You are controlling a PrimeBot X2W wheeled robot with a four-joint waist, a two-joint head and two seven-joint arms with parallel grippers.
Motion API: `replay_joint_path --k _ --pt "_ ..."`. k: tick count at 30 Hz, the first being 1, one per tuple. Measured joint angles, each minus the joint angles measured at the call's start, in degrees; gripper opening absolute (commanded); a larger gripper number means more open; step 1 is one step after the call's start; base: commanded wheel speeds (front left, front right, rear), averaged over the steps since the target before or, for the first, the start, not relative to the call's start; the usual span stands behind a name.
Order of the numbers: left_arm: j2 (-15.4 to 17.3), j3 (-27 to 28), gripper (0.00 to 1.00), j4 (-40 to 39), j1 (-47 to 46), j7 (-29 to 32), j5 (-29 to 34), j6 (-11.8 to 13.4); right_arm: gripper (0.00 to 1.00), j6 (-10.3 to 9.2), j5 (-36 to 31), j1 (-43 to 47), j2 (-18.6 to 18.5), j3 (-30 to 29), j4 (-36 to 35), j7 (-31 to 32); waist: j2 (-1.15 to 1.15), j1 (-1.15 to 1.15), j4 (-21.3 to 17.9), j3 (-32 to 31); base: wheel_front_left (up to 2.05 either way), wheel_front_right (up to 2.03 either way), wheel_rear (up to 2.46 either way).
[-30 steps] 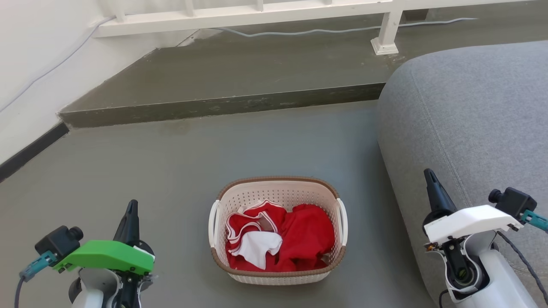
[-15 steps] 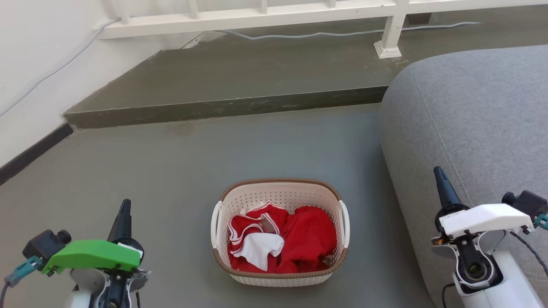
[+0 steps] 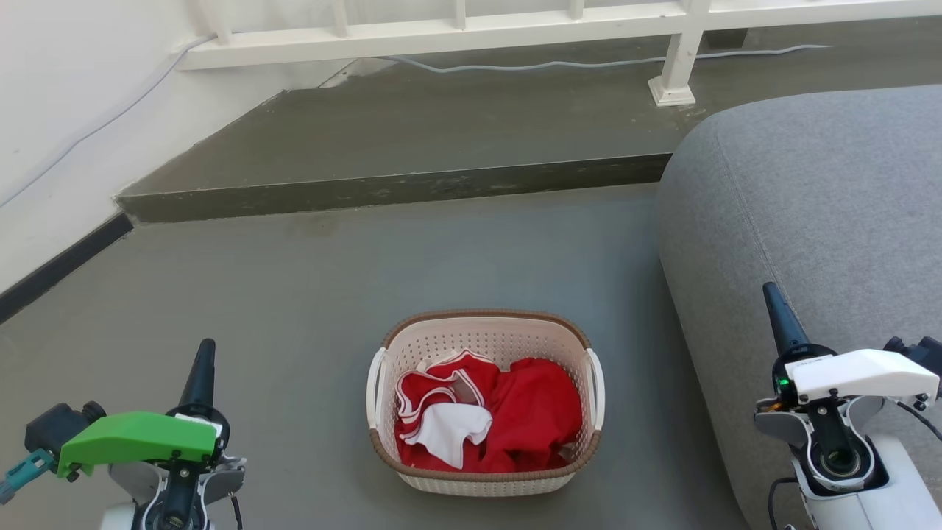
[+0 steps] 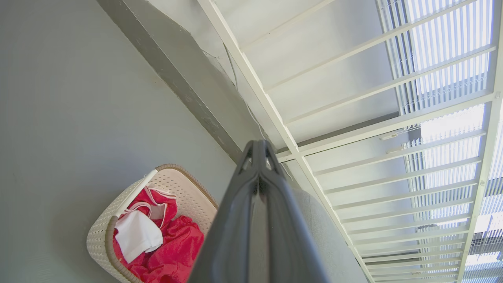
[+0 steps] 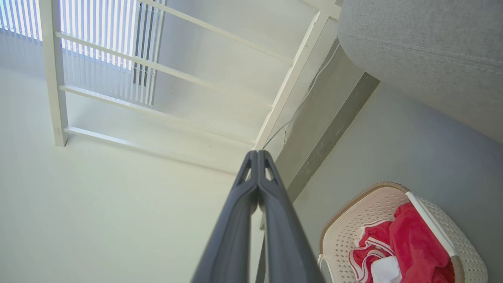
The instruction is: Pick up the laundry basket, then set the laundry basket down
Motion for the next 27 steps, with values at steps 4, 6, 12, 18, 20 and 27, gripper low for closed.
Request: replay_joint_path --k 4,6,12,18,20,27 --pt "0.0 0.4 0.0 -0.3 0.0 0.6 -2.4 -0.1 0.0 0.14 2.6 0.1 0.1 -0.9 -0.2 0.7 0.0 0.0 0.2 -0.1 0.0 0.0 0.0" --pt "0.0 0.7 0.0 -0.5 0.0 1.1 -3.8 -0.1 0.0 0.41 4.0 0.1 0.2 -1.4 -0.3 1.2 0.0 0.0 0.2 -0.2 0.0 0.0 0.0" --pt "-0.1 1.9 0.0 -0.7 0.1 2.3 -7.4 -0.1 0.0 0.44 7.9 0.3 0.2 -2.9 -0.7 2.4 0.0 0.0 0.5 -0.4 0.0 0.0 0.0" --pt "-0.2 2.6 0.0 -1.0 0.2 3.5 -11.2 -0.4 0.0 0.49 11.7 1.1 0.4 -4.4 -1.0 3.5 0.0 0.0 0.7 -0.6 0.0 0.0 0.0" --pt "-0.3 3.1 0.0 -1.1 0.3 3.6 -12.2 -0.6 0.0 0.62 13.2 1.1 0.5 -4.8 -1.1 4.0 0.0 0.0 0.8 -0.7 0.0 0.0 0.0" --pt "-0.4 4.1 0.0 -2.0 0.9 5.1 -16.8 -0.6 0.0 0.99 17.9 1.1 0.8 -6.5 -1.4 5.3 0.0 0.0 1.0 -0.9 0.0 0.0 0.0"
